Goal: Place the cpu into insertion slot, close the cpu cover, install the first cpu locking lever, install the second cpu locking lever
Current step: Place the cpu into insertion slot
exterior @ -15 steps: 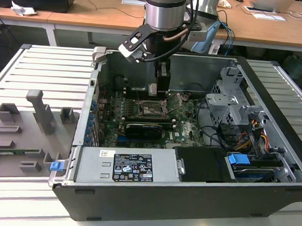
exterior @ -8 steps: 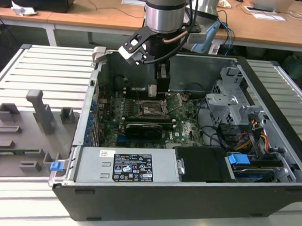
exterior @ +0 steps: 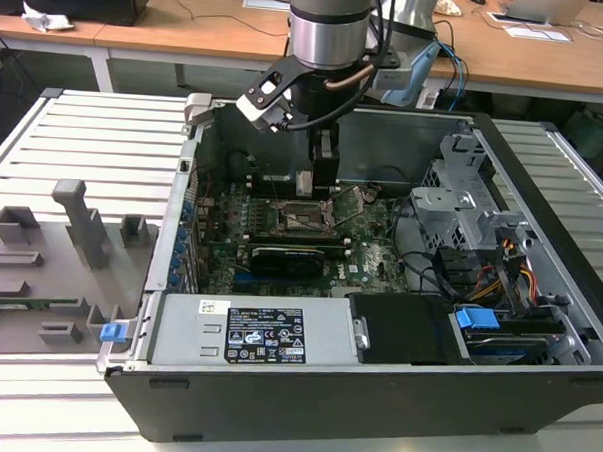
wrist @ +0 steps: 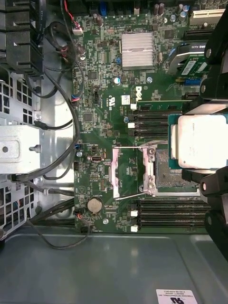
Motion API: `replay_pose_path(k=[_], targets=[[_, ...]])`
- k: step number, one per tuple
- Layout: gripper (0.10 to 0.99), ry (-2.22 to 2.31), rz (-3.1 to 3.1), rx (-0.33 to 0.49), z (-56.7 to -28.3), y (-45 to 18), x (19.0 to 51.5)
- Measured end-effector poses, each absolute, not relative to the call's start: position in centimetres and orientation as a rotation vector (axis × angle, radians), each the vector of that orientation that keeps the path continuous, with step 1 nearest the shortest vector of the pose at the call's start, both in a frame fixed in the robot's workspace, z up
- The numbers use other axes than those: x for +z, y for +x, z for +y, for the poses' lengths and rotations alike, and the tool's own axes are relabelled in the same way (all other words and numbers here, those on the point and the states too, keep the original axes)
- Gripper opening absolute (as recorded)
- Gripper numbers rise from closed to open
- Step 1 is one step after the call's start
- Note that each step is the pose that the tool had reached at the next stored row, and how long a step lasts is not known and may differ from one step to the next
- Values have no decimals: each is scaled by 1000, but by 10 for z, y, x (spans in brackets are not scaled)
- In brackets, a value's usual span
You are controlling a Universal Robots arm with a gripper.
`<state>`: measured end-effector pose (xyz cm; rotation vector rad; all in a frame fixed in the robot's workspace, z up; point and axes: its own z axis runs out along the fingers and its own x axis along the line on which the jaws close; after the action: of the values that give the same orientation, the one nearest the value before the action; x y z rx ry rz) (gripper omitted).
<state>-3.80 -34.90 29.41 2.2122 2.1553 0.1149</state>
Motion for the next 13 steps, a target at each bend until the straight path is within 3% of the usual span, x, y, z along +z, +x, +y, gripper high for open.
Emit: replay_pose_path(k=[13], targets=[[541,2212,2155,115,-349,-38,289]])
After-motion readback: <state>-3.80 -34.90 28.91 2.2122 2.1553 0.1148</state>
